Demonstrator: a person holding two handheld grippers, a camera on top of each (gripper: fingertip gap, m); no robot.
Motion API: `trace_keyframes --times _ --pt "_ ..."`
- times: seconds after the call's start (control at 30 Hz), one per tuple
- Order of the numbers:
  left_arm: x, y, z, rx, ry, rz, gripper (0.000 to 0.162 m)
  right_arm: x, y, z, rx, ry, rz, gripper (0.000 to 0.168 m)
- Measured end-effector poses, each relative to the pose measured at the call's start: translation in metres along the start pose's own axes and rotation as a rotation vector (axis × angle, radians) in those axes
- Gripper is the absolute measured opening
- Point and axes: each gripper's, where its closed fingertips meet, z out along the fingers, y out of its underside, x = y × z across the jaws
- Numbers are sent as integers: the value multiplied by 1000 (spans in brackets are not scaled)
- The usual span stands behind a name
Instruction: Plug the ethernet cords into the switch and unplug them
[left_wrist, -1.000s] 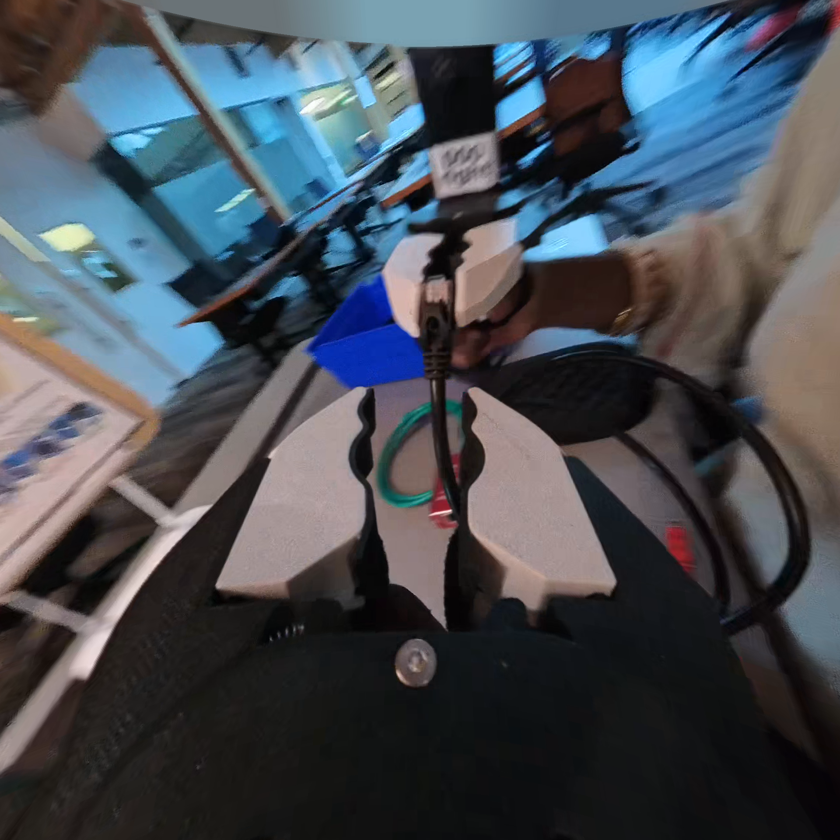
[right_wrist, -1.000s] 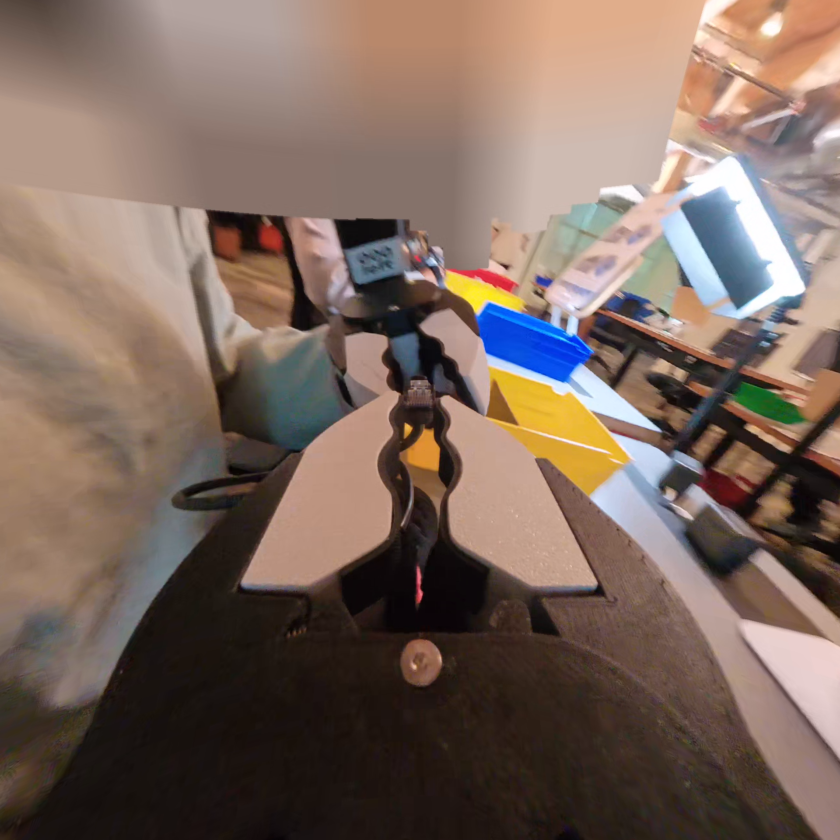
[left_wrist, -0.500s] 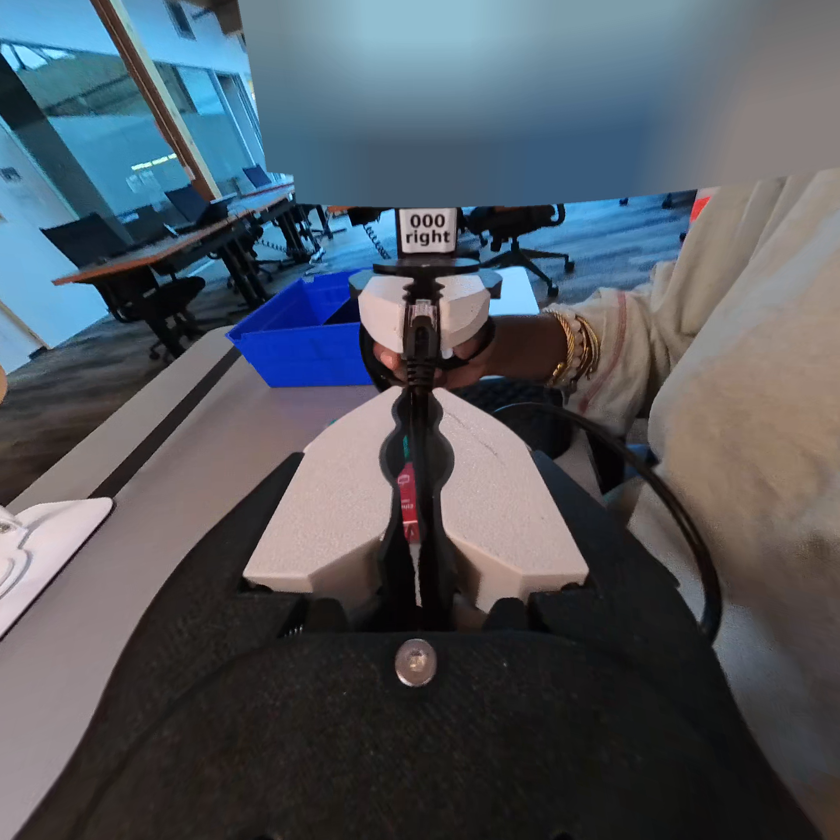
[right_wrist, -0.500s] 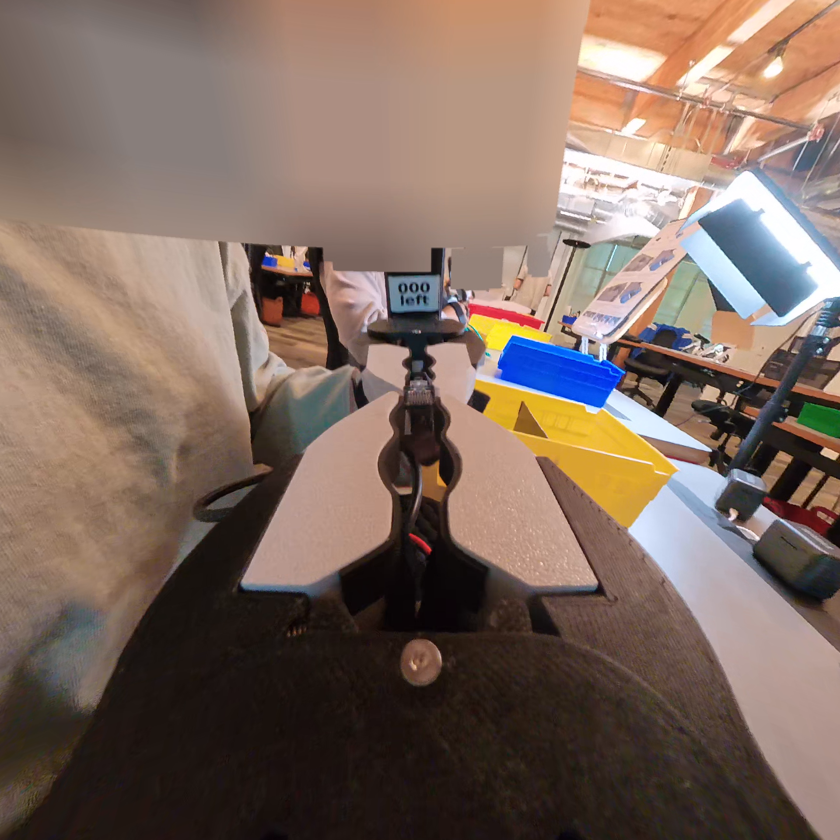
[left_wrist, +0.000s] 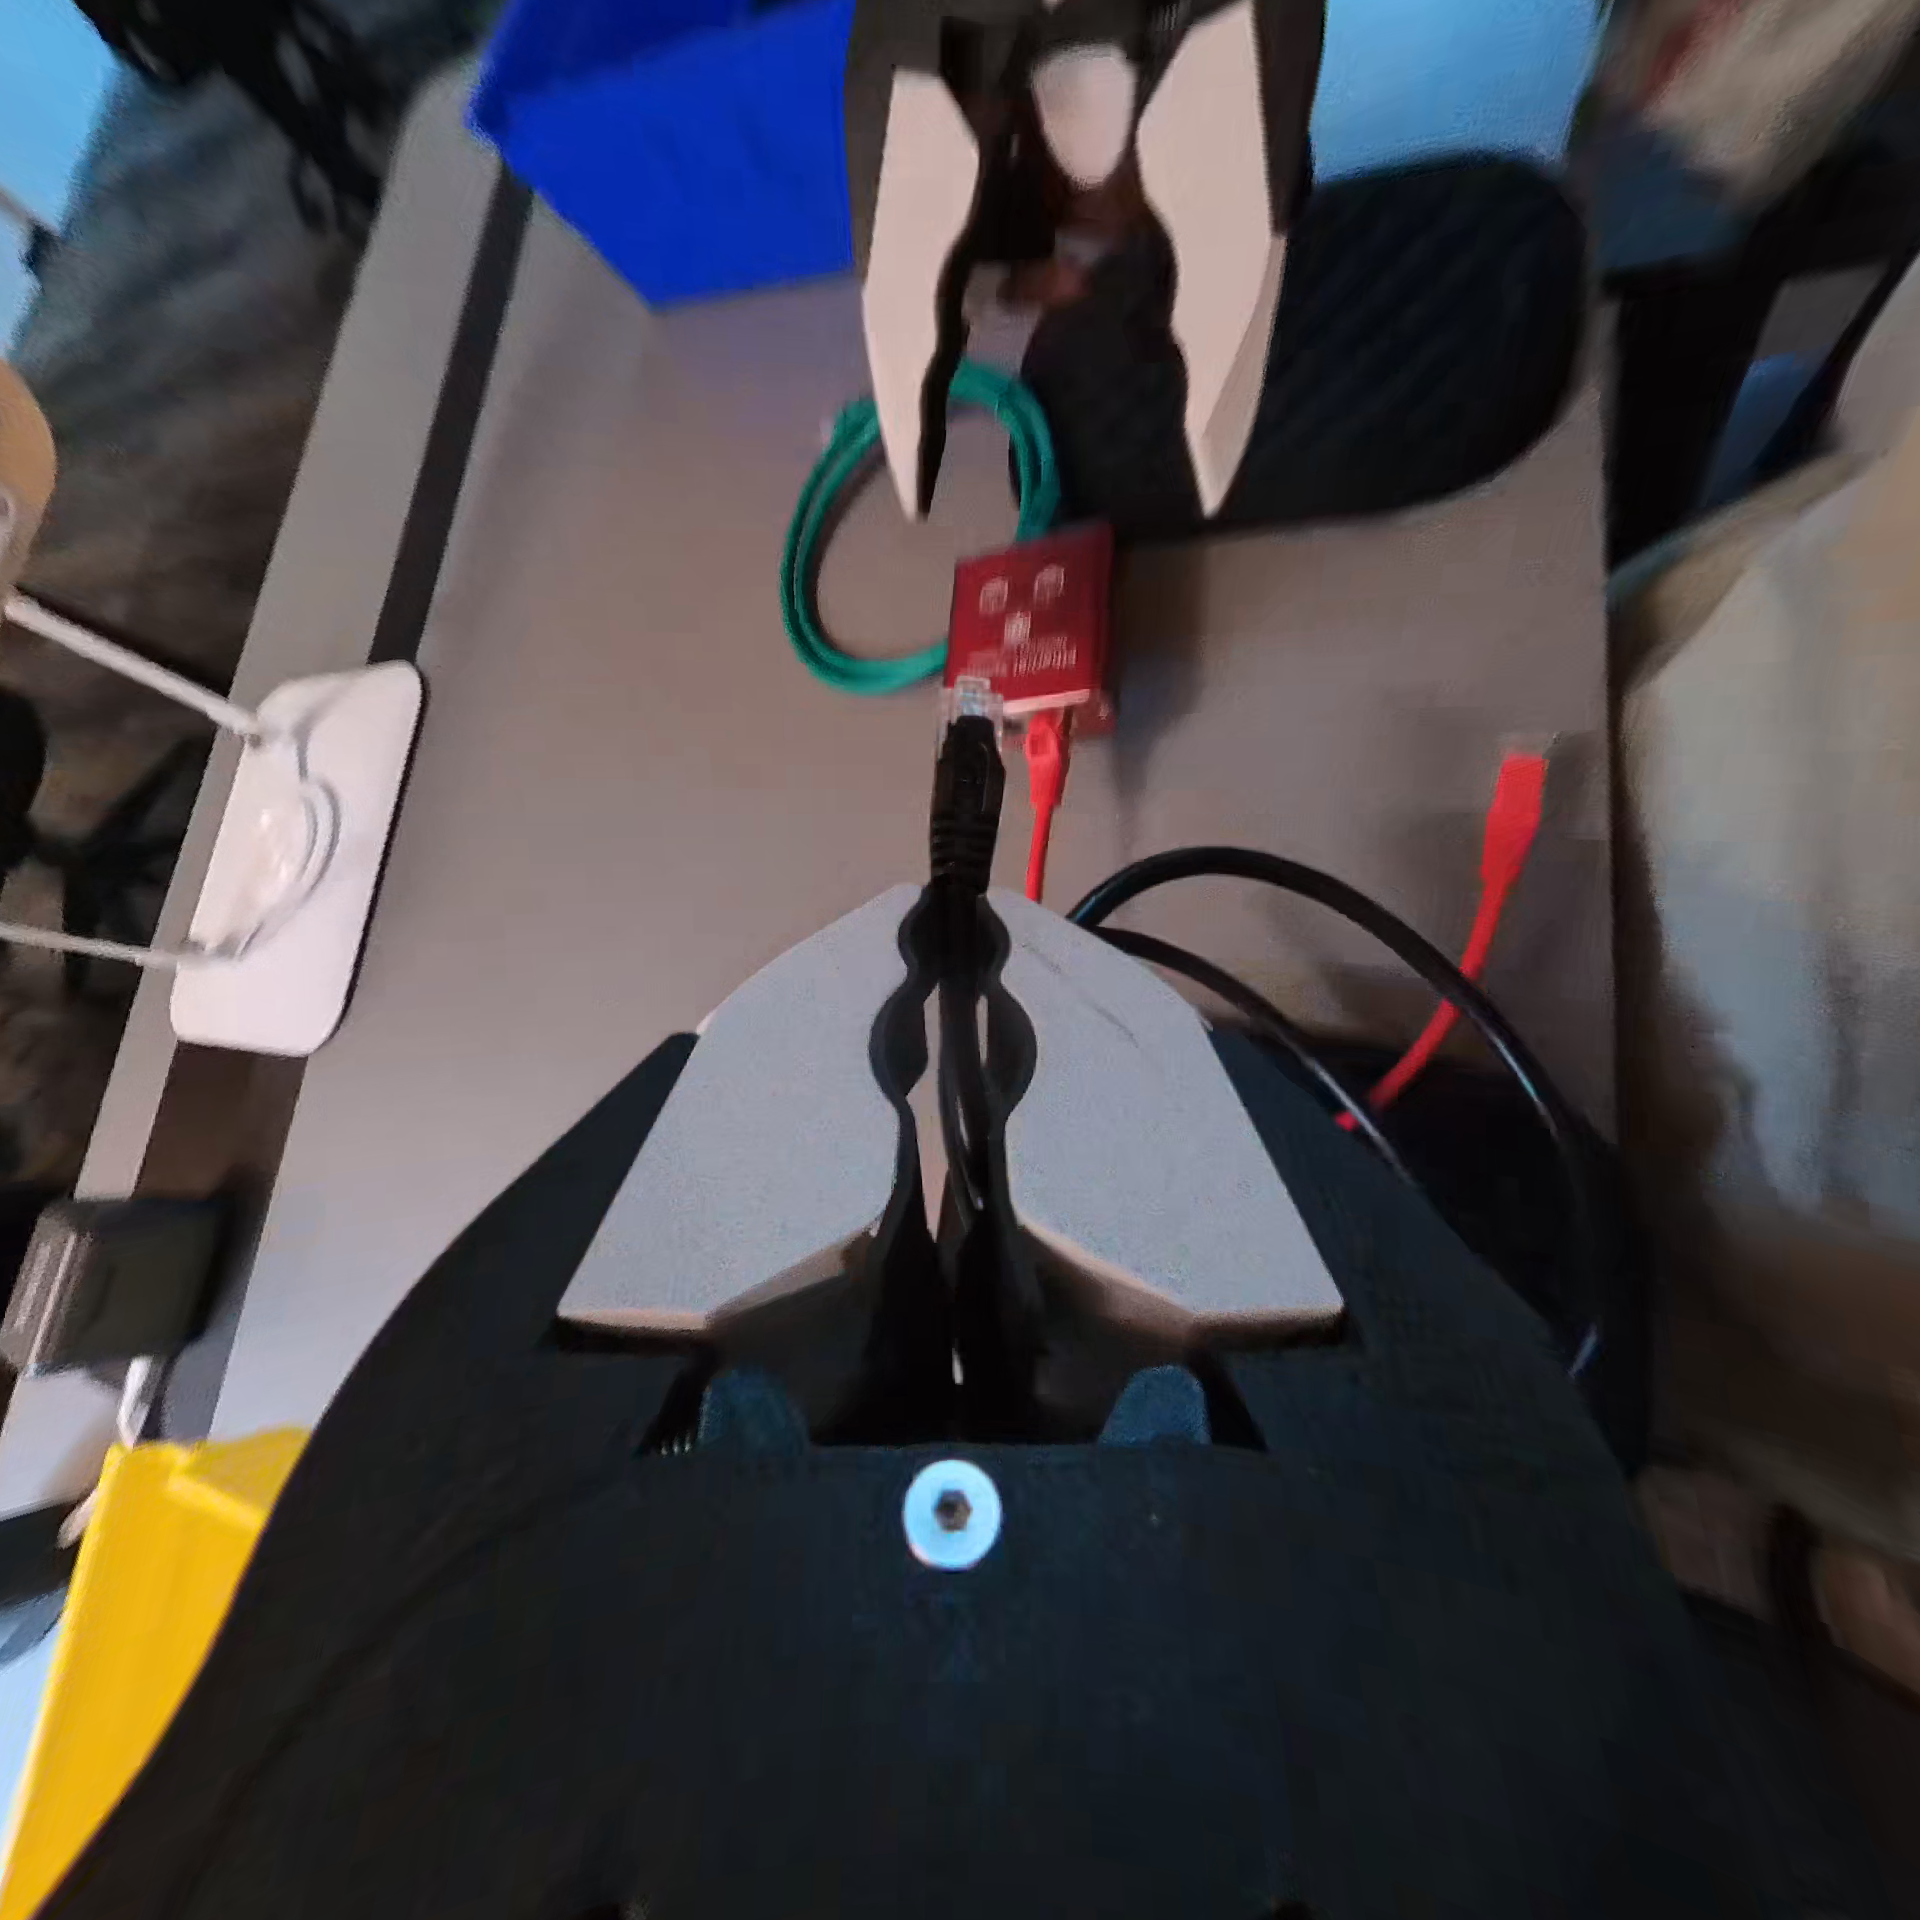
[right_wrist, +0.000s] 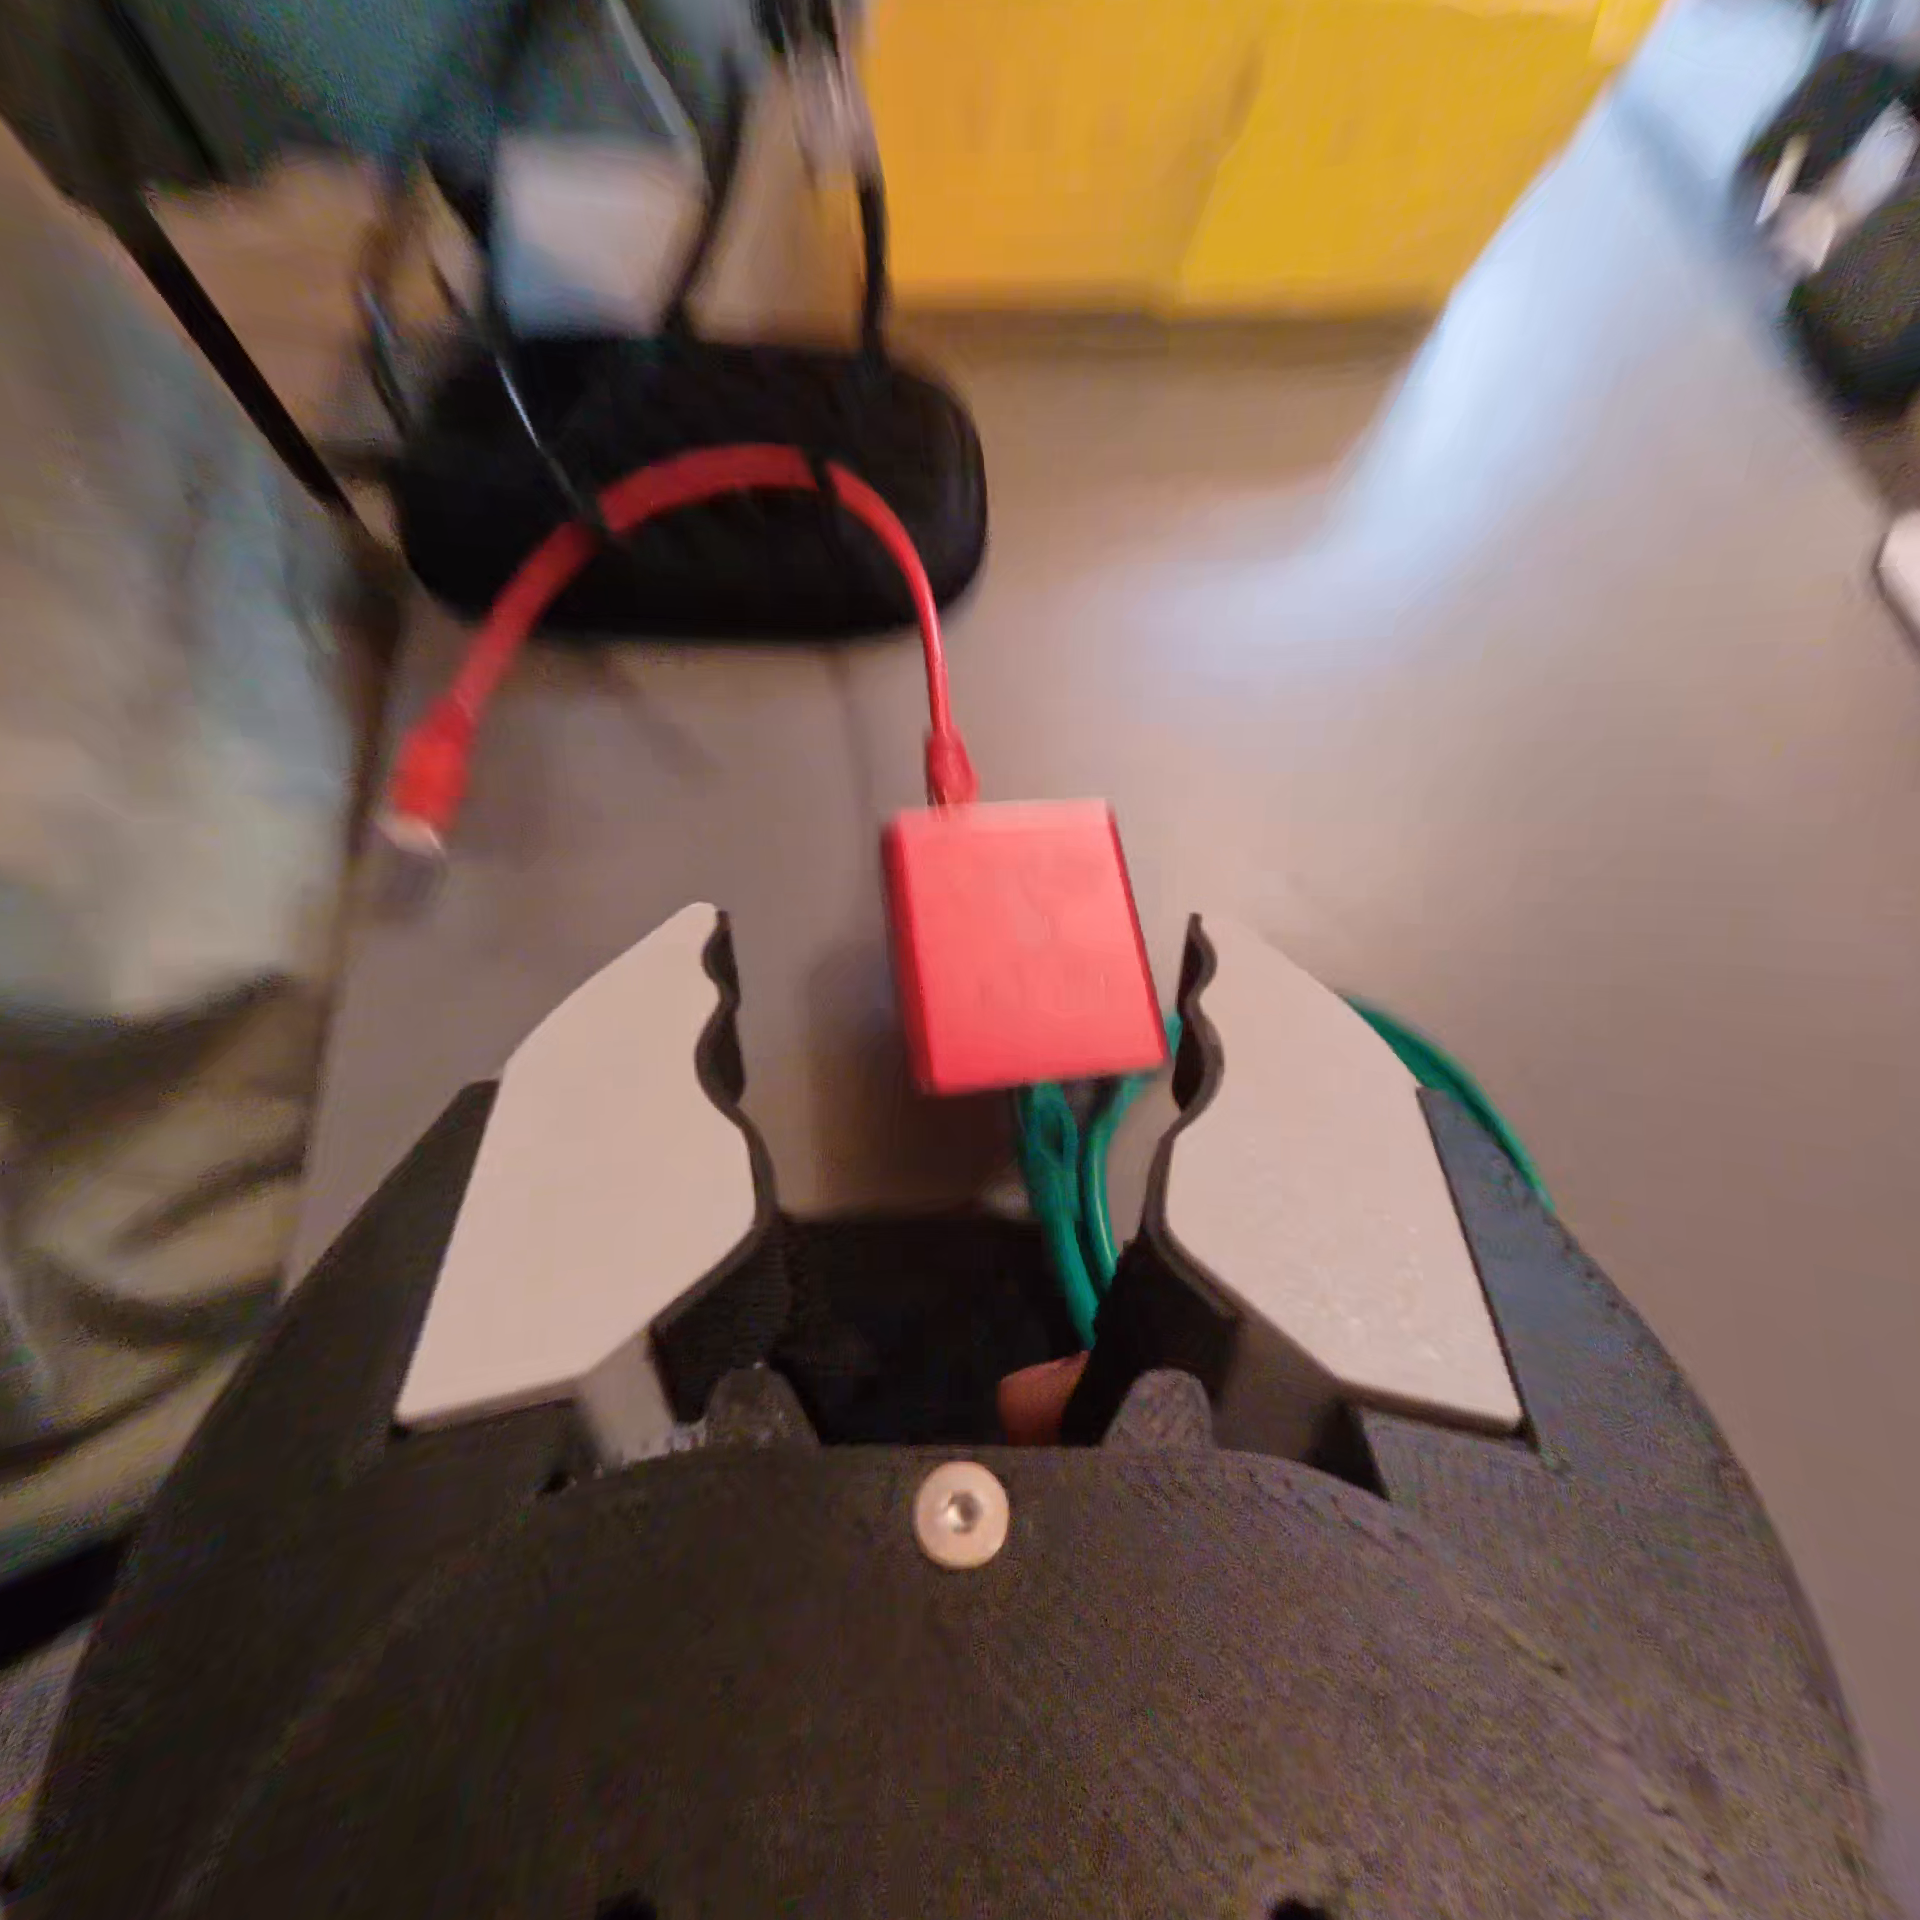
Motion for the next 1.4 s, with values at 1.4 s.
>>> trace_keyframes --times 1.4 --pt "6 -12 47 -63 219 49 6 0 -19 9 -18 59 -194 73"
